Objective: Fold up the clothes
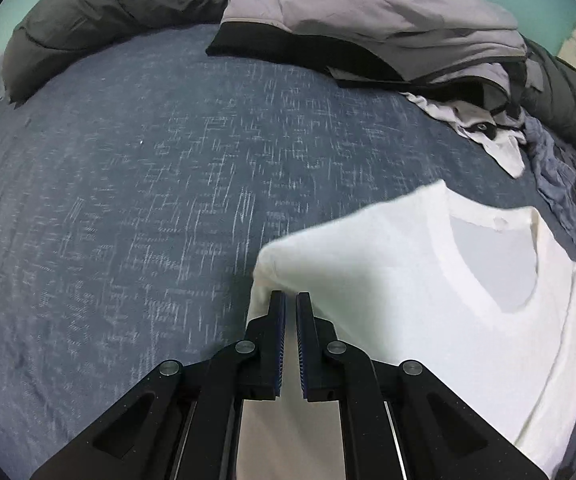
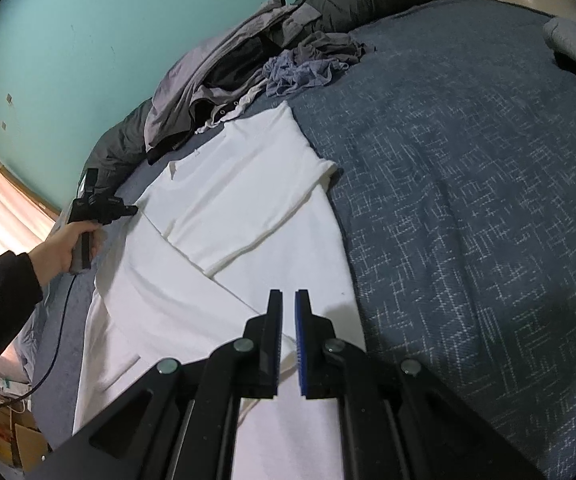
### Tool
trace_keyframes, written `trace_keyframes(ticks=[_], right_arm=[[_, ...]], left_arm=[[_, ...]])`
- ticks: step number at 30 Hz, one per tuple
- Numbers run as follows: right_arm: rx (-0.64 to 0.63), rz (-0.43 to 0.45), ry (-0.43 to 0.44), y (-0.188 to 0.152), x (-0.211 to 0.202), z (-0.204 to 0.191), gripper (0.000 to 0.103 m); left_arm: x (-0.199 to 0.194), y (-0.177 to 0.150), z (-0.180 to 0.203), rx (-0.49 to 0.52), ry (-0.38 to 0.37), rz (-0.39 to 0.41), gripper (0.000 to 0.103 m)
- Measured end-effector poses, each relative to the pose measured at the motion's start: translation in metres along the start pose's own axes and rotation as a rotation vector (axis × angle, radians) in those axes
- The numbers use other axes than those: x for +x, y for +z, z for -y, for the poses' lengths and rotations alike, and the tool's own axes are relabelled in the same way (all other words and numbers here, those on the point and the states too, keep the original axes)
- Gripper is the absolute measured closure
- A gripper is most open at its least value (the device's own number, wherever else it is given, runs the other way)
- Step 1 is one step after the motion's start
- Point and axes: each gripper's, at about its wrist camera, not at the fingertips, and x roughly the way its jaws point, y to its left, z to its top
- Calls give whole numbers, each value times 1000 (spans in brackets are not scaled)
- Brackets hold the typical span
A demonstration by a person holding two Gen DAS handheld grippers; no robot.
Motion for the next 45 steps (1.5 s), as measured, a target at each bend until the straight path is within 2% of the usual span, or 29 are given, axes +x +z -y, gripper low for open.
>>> trace_keyframes(ticks=[2,6,9,13,15,16,17,24,30,35,39,45], right_arm=[[11,-4,1,0,1,3,97],[20,-3,0,-1,1,5,97],[24,4,4,-2,-2,3,97],[3,22,21,-1,-6,-2,96],[-2,10,37,-1,-4,-5,82],[-6,5,44,-1,-4,-7,69],[-11,2,49,-2,-3,-9,67],[-55,6,50,-2,-4,-29,67],[-113,-53,56,0,6,-61,67],[-159,-146,116,33,44,-98,61],[-241,-221,122,59,84,-130,61],[-378,-318,66,73,141,-166,61]], left_arm=[[4,4,3,-2,9,3,97],[-18,7,1,-25,-7,55,95],[-35,-3,-6,-19,-27,43,92],[-58,-29,-18,-9,-68,2,83],[-70,-49,-23,4,-69,-10,80],[-75,-60,-25,10,-74,-19,80],[-79,-70,-27,14,-81,-26,80],[-105,-133,-49,9,-139,-48,80],[-108,-163,-73,-11,-174,-53,80],[-98,-183,-78,12,-187,-72,80],[-95,-192,-81,-7,-217,-55,80],[-86,-200,-80,-22,-238,-52,79]])
